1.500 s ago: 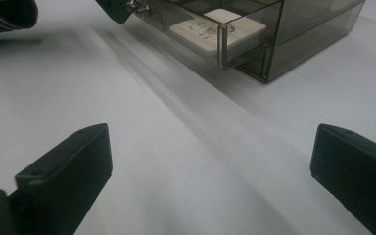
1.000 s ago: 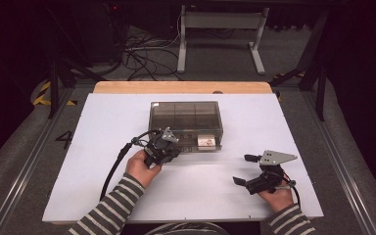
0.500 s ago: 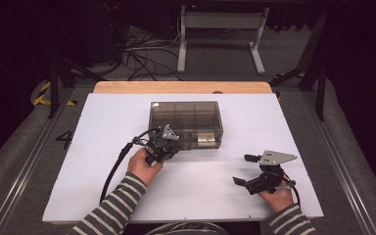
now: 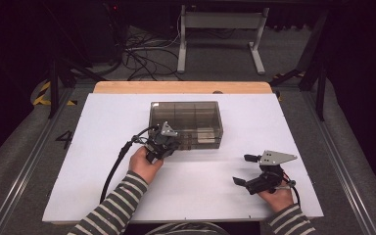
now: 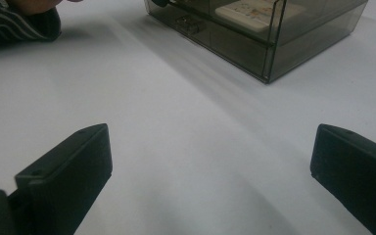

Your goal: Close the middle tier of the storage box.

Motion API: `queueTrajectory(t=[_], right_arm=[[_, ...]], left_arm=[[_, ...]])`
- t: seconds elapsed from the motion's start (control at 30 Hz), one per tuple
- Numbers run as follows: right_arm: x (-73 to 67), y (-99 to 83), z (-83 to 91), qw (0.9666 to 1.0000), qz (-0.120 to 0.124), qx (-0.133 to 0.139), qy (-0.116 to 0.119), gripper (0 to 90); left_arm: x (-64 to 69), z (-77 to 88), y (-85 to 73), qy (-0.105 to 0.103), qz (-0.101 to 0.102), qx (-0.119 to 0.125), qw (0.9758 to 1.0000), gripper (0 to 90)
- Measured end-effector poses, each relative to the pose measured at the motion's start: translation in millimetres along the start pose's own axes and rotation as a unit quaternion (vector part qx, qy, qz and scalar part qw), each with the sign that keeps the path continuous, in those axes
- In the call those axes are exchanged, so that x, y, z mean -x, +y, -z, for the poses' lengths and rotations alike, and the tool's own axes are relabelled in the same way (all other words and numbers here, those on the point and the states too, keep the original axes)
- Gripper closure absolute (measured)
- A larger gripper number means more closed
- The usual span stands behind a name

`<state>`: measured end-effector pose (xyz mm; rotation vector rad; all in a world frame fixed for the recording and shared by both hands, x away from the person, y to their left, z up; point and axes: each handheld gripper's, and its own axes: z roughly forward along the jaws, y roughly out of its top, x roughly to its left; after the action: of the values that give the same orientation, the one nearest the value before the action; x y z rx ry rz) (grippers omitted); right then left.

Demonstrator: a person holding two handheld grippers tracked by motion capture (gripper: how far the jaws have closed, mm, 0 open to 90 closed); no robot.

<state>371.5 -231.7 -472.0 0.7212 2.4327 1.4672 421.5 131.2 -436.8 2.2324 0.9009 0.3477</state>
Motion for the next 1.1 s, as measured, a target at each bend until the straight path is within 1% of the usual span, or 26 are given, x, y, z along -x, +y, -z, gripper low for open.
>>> queueTrajectory(t=[0.13, 0.4, 0.53, 0.67, 0.73, 0.8, 0.83, 0.87, 0.9, 0.93, 1.0, 1.03, 1.1], right_arm=[[0.0, 0.0, 0.1, 1.0, 0.0, 0.0, 0.0, 2.4], [0.0, 0.0, 0.0, 1.0, 0.001, 0.0, 0.0, 2.4], [0.1, 0.0, 0.1, 1.0, 0.001, 0.0, 0.0, 2.4], [0.2, 0.0, 0.1, 1.0, 0.0, 0.0, 0.001, 2.4], [0.0, 0.0, 0.1, 1.0, 0.001, 0.0, 0.001, 2.4], [-0.2, 0.0, 0.0, 1.0, 0.002, -0.001, 0.001, 2.4], [-0.2, 0.0, 0.0, 1.0, 0.002, -0.001, 0.001, 2.4], [-0.1, 0.0, 0.0, 1.0, 0.002, -0.001, 0.001, 2.4], [0.0, 0.0, 0.0, 1.0, 0.002, -0.001, 0.001, 2.4], [0.0, 0.0, -0.1, 1.0, 0.002, -0.001, 0.001, 2.4], [0.0, 0.0, -0.1, 1.0, 0.001, -0.001, 0.001, 2.4], [-0.1, 0.0, -0.2, 1.0, 0.001, -0.001, 0.001, 2.4], [-0.1, 0.0, -0.2, 1.0, 0.001, -0.001, 0.0, 2.4]], left_arm=[[-2.5, -0.1, -0.2, -0.009, 0.005, 0.001, 0.9999, 90.0], [-3.4, -0.2, -0.2, -0.013, 0.008, 0.003, 0.9999, 90.0], [-2.2, 0.7, -0.3, -0.006, -0.001, -0.004, 1.0, 90.0], [-2.2, 6.6, -0.2, -0.021, 0.0, -0.002, 0.9998, 90.0], [-1.2, 10.0, 0.5, -0.023, -0.004, 0.0, 0.9997, 88.8], [0.3, 13.2, 0.9, -0.026, -0.003, -0.001, 0.9996, 88.2], [0.8, 13.9, 1.0, -0.026, -0.005, 0.003, 0.9996, 88.1], [0.9, 15.1, 1.0, -0.027, -0.009, 0.001, 0.9996, 88.0], [2.2, 15.7, 0.6, -0.029, -0.004, 0.003, 0.9996, 87.9], [2.1, 16.9, 0.6, -0.03, -0.009, 0.0, 0.9995, 87.7], [3.6, 18.0, 0.1, -0.031, -0.007, 0.001, 0.9995, 87.7], [3.6, 18.8, 0.2, -0.03, -0.012, 0.001, 0.9995, 87.7], [4.4, 20.4, 0.6, -0.032, -0.013, 0.003, 0.9994, 87.3]])
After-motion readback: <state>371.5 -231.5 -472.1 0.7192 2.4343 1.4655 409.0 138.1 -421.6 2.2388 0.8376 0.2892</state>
